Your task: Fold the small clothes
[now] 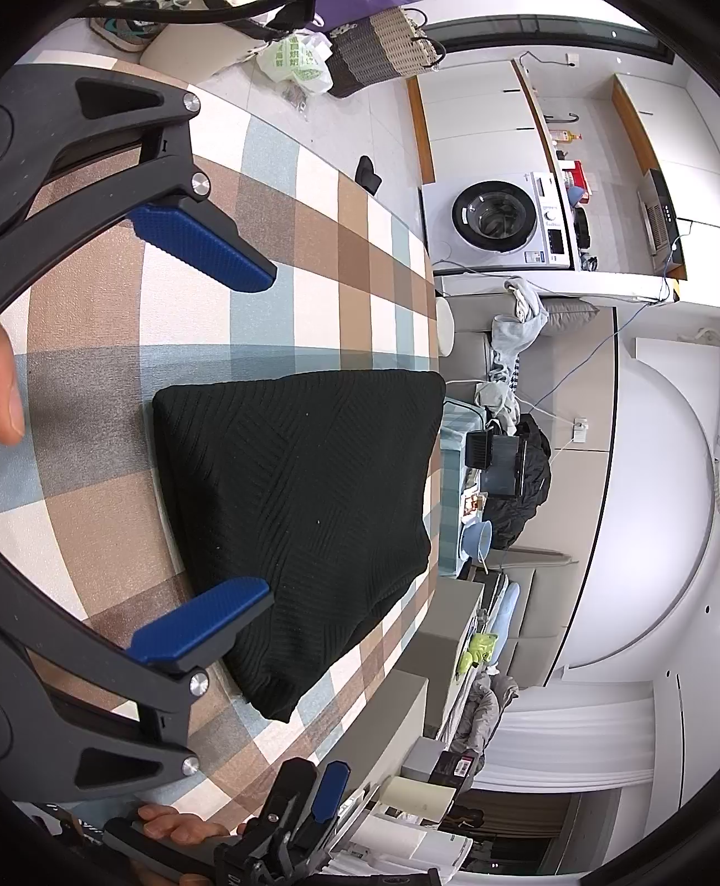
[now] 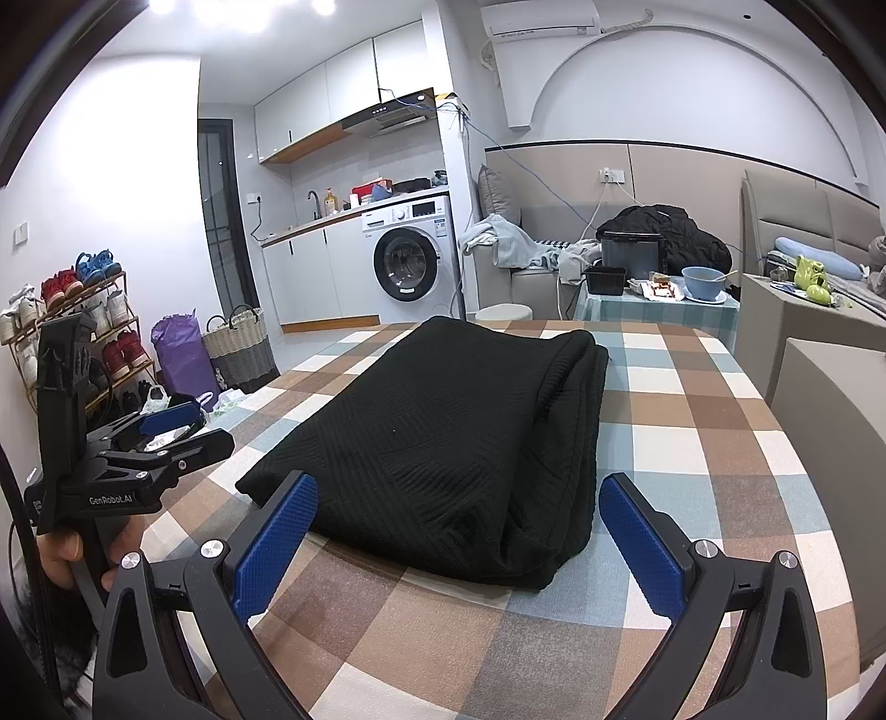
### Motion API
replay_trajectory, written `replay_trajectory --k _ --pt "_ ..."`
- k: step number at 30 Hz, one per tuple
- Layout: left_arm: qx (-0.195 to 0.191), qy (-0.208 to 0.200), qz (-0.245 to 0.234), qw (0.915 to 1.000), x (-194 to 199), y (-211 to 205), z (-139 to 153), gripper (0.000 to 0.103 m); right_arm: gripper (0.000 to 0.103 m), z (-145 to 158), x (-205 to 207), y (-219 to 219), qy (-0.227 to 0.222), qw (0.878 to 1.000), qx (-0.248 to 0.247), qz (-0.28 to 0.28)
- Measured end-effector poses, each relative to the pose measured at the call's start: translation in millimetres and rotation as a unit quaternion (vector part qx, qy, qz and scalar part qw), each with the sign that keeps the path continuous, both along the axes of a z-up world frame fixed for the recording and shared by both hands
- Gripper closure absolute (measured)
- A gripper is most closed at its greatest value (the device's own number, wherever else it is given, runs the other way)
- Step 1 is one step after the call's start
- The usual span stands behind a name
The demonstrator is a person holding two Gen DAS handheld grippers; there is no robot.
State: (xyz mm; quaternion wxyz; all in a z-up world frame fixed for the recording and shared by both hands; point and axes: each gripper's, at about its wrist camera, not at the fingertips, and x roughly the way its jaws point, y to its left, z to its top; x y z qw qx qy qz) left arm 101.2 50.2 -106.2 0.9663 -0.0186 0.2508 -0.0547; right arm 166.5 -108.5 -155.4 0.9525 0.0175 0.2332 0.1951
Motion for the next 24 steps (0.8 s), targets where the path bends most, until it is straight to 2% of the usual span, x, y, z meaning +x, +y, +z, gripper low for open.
replay_trajectory --k 24 --pt "-0.001 -0.003 0.000 1.0000 -0.8 0.9 0.8 0.001 0.000 -0.3 0.3 -0.9 0.000 1.000 0.000 0.001"
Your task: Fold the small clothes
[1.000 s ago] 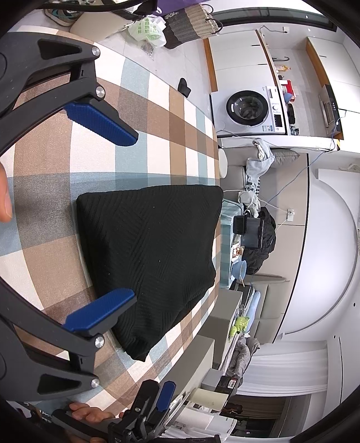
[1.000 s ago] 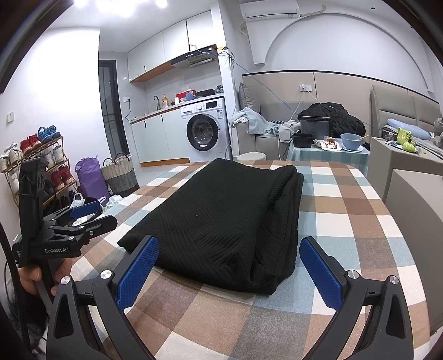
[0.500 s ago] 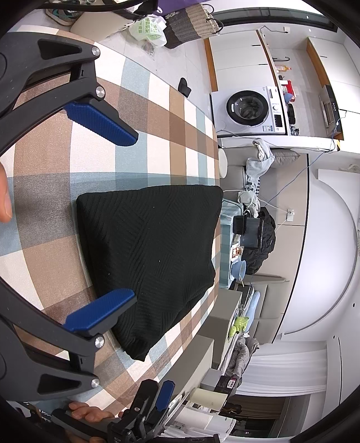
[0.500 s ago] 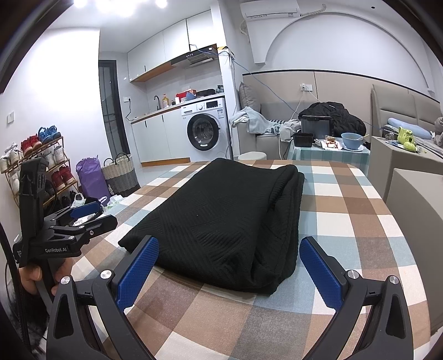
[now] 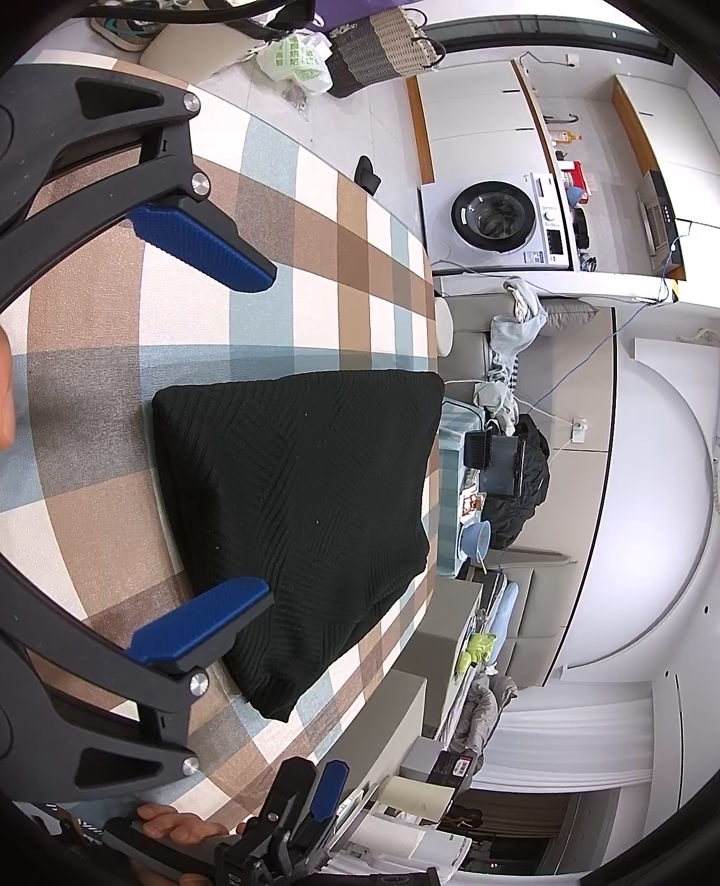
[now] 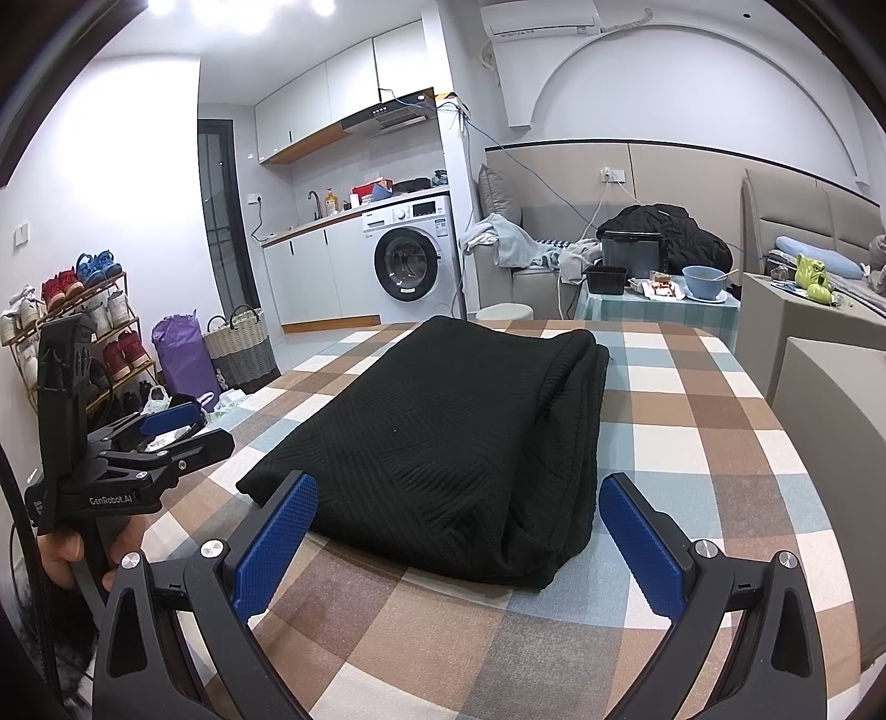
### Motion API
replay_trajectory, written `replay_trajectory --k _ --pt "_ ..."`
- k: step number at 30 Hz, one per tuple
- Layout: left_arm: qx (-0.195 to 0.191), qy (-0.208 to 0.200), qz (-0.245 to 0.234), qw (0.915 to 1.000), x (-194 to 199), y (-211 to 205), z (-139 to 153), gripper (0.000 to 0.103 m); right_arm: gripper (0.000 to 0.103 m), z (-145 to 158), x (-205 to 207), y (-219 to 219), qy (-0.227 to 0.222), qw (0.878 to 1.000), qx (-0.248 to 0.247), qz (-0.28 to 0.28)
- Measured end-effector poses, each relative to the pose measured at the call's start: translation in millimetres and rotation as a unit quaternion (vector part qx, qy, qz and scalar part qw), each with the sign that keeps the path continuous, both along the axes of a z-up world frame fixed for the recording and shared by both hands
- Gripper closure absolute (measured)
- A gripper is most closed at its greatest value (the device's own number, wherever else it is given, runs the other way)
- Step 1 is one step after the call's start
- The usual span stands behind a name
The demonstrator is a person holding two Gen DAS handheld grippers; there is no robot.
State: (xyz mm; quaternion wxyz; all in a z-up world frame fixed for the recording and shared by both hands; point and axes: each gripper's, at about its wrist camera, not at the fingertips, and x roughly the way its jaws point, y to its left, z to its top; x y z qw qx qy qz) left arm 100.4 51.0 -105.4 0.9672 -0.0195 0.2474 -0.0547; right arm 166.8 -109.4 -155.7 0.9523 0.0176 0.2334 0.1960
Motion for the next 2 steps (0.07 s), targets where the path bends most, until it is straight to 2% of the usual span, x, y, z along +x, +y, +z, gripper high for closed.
replay_trajectory --k 2 --pt "0.000 0.000 0.000 1.0000 0.1 -0.3 0.0 0.001 0.000 0.0 0.0 0.0 0.000 1.000 0.000 0.000"
